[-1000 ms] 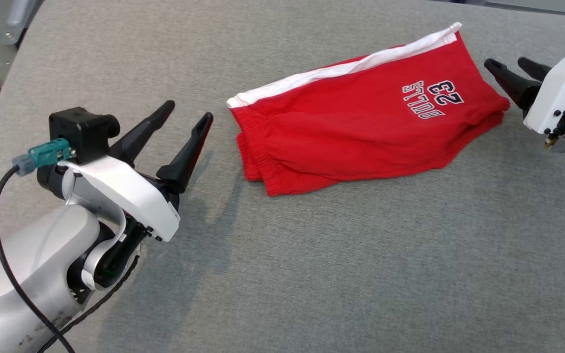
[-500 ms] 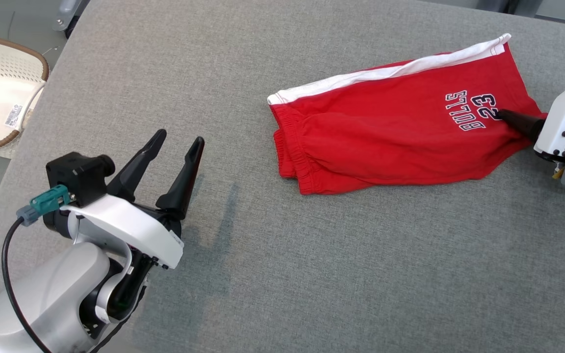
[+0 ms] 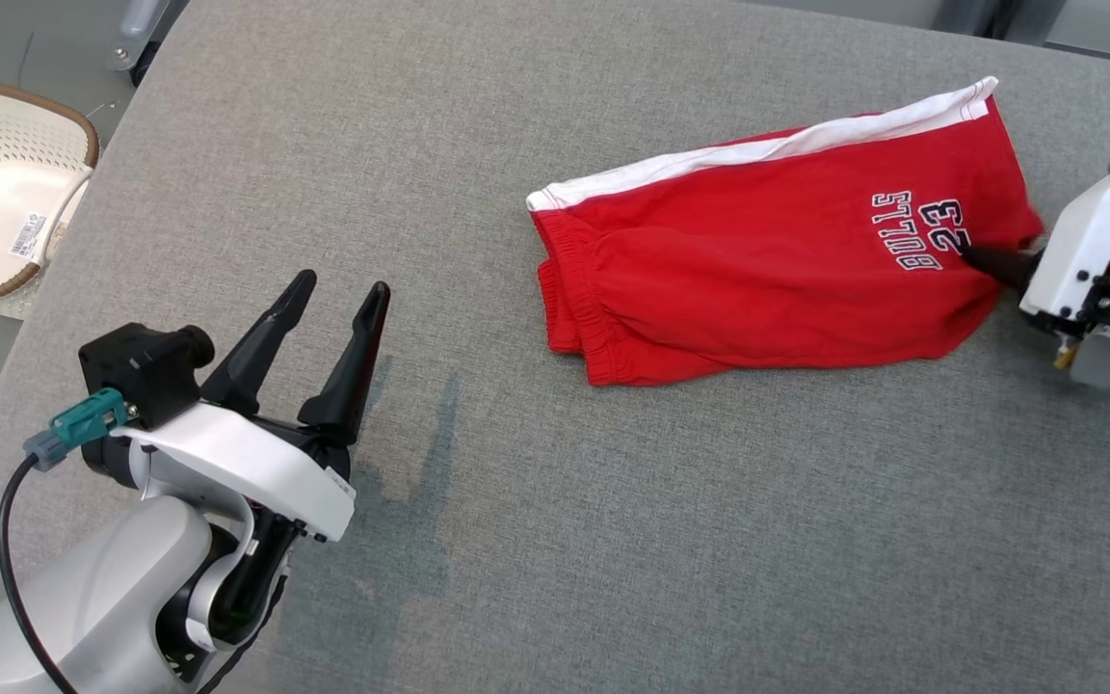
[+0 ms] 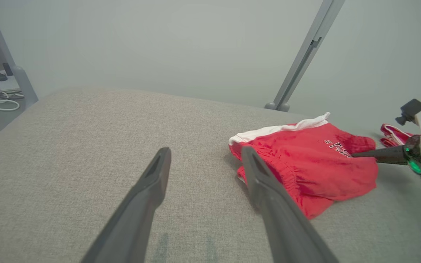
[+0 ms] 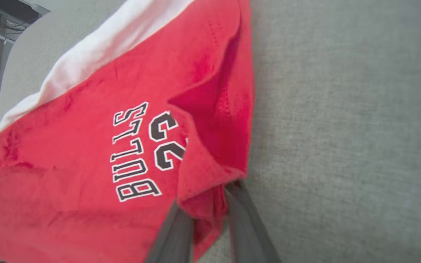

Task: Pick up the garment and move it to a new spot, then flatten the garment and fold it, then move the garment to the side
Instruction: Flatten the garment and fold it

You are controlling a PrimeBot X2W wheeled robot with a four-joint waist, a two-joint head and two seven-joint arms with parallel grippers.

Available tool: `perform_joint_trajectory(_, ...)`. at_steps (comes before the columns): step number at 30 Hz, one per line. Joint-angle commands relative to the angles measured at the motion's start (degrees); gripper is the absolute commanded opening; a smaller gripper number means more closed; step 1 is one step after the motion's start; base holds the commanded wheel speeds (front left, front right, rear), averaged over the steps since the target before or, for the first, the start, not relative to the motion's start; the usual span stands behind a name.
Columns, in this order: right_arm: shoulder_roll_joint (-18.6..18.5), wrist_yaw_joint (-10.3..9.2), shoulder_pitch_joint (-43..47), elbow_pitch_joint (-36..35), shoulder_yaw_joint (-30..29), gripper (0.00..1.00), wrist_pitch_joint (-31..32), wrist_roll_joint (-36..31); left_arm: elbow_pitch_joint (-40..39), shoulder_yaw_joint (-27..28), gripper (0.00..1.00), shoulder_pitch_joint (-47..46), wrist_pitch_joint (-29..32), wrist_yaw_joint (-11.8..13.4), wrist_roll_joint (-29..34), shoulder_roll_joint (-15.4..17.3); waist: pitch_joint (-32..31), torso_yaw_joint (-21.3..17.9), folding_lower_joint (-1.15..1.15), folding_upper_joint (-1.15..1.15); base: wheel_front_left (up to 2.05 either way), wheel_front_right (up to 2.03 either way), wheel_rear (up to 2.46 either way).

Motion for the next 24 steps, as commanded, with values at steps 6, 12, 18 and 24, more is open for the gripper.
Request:
perform_joint_trajectory(6, -0.6, 0.04, 2.6, -3.09, 0.16, 0.0, -4.1, -0.02, 0.56, 1.15, 1.0, 1.52, -0.06, -0.49, 1.18, -0.29, -2.09, -1.83, 0.0, 0.0, 0.0, 0.0, 0.0)
perform_joint_trajectory(12, -1.1, 0.04, 5.82, -6.7, 0.33, 0.0, -7.43, 0.75, 0.73, 1.12, 1.0, 2.96, -0.03, -0.46, 1.71, -0.01, -5.54, -4.97, 0.0, 0.0, 0.0, 0.0, 0.0)
perform_joint_trajectory(18, -1.26, 0.04, 10.4, -9.97, 0.54, 0.0, -9.66, 2.23, 0.56, 0.69, 1.0, 4.95, 0.06, 0.29, 1.79, 0.74, -9.04, -8.34, 0.0, 0.0, 0.0, 0.0, 0.0)
perform_joint_trajectory(24, -1.79, 0.04, 15.84, -15.45, 0.42, 0.0, -13.7, 3.67, 0.16, 1.15, 1.0, 7.3, 0.02, 1.41, 1.38, 0.92, -11.36, -11.15, 0.0, 0.0, 0.0, 0.0, 0.0)
